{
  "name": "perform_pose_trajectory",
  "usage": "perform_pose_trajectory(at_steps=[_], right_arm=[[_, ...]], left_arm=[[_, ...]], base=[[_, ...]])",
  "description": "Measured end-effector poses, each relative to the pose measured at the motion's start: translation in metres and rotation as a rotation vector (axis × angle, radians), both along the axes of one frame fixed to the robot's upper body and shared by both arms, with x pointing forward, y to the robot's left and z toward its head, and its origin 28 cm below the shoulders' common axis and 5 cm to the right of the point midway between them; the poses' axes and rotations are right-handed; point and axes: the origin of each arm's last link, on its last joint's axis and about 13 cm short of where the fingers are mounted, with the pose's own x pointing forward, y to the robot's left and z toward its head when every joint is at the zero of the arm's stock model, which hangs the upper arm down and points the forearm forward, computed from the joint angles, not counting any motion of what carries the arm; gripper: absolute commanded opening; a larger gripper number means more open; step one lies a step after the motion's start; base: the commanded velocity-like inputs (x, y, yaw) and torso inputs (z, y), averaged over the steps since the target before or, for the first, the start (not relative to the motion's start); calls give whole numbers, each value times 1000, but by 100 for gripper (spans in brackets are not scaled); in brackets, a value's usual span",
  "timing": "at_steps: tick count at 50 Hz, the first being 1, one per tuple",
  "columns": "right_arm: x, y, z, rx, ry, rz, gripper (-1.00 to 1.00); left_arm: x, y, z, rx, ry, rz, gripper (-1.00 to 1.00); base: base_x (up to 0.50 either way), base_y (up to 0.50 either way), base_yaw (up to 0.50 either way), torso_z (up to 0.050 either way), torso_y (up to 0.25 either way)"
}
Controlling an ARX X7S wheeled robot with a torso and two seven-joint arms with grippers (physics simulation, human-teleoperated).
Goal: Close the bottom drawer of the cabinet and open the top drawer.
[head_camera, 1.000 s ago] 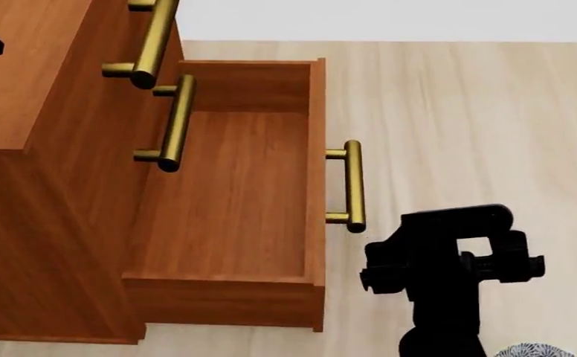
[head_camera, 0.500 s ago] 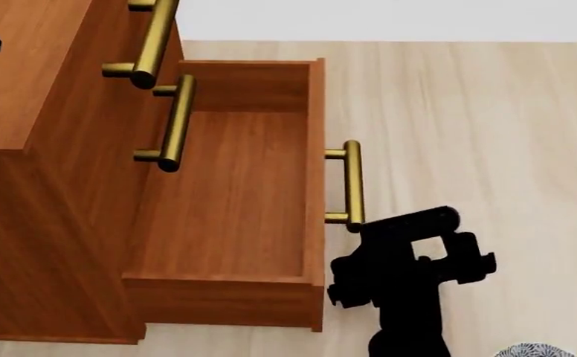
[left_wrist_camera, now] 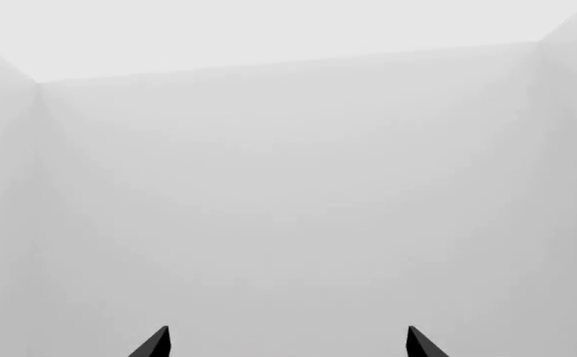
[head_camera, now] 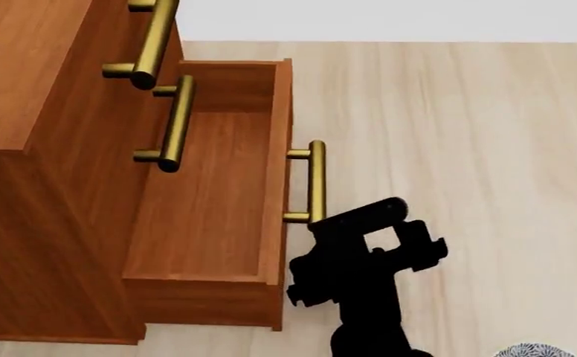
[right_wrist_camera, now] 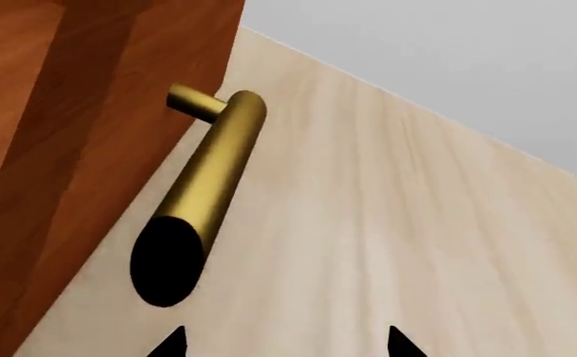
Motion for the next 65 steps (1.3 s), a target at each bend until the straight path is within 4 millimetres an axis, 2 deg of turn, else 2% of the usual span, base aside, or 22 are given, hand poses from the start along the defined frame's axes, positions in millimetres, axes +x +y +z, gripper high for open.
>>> perform_pose_trajectory(at_steps=[39,65], right_arm=[[-3,61,4,90,42,258,100],[-6,91,14,158,80,432,100]], left_arm=[[-2,0,5,4,-10,1,100],[-4,4,6,5,-12,9,100]], base=[[0,0,1,0,0],[0,0,1,0,0]])
